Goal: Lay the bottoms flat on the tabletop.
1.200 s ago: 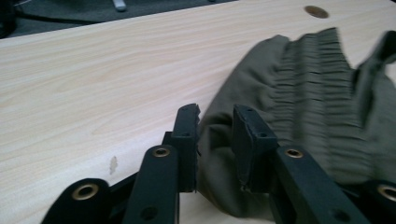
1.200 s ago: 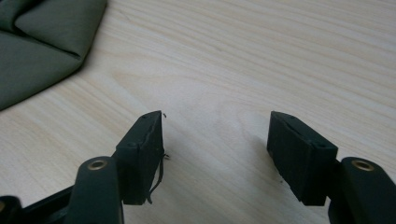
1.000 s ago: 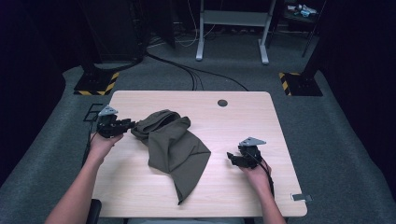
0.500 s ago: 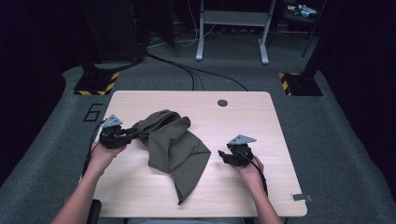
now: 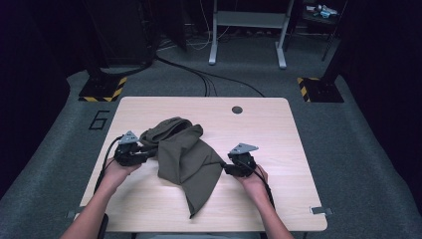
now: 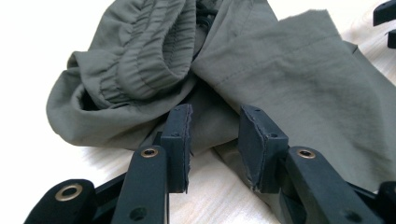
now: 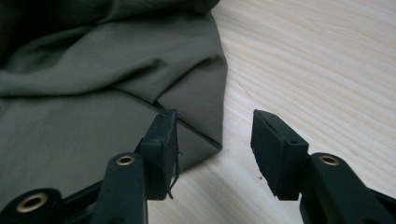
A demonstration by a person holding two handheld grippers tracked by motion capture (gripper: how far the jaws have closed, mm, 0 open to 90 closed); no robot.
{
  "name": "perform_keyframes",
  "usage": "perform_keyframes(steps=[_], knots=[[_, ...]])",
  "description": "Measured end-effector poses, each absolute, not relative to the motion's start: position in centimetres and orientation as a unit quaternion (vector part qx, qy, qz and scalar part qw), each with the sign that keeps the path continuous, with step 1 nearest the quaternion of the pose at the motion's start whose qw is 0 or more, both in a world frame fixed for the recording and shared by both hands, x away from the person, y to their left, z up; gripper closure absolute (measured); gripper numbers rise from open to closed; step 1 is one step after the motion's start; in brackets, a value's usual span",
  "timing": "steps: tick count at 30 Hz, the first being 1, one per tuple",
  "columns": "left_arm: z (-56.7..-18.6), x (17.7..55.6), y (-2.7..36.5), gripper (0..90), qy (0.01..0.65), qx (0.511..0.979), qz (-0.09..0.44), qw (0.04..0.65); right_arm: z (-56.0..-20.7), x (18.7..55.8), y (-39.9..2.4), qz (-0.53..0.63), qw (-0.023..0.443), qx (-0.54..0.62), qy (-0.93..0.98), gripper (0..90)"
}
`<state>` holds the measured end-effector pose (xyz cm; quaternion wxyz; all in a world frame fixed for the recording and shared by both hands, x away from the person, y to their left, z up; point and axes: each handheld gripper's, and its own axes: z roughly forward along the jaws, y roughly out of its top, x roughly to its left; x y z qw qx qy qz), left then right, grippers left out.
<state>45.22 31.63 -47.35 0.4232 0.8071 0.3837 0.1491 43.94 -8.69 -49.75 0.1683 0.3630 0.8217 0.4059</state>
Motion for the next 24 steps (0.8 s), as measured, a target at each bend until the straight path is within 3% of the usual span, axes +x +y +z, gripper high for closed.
perform_keyframes(steps=[14, 17, 21, 24], knots=[[-48.5, 45.2, 29.8, 57.2, 0.372, 0.817, 0.115, 0.426, -49.1, 44.2, -8.0, 0.41, 0.169, 0.363, 0.82, 50.3], [-48.6, 45.2, 29.5, 58.9, 0.375, 0.816, 0.102, 0.428, -49.0, 44.2, -7.8, 0.41, 0.169, 0.362, 0.82, 50.3], [-48.7, 45.3, 28.9, 69.1, 0.368, 0.819, 0.084, 0.431, -48.8, 44.2, -7.5, 0.414, 0.168, 0.359, 0.819, 50.4], [-48.5, 45.1, 28.3, 70.2, 0.351, 0.826, 0.074, 0.435, -48.7, 44.2, -7.3, 0.413, 0.168, 0.36, 0.819, 50.4]])
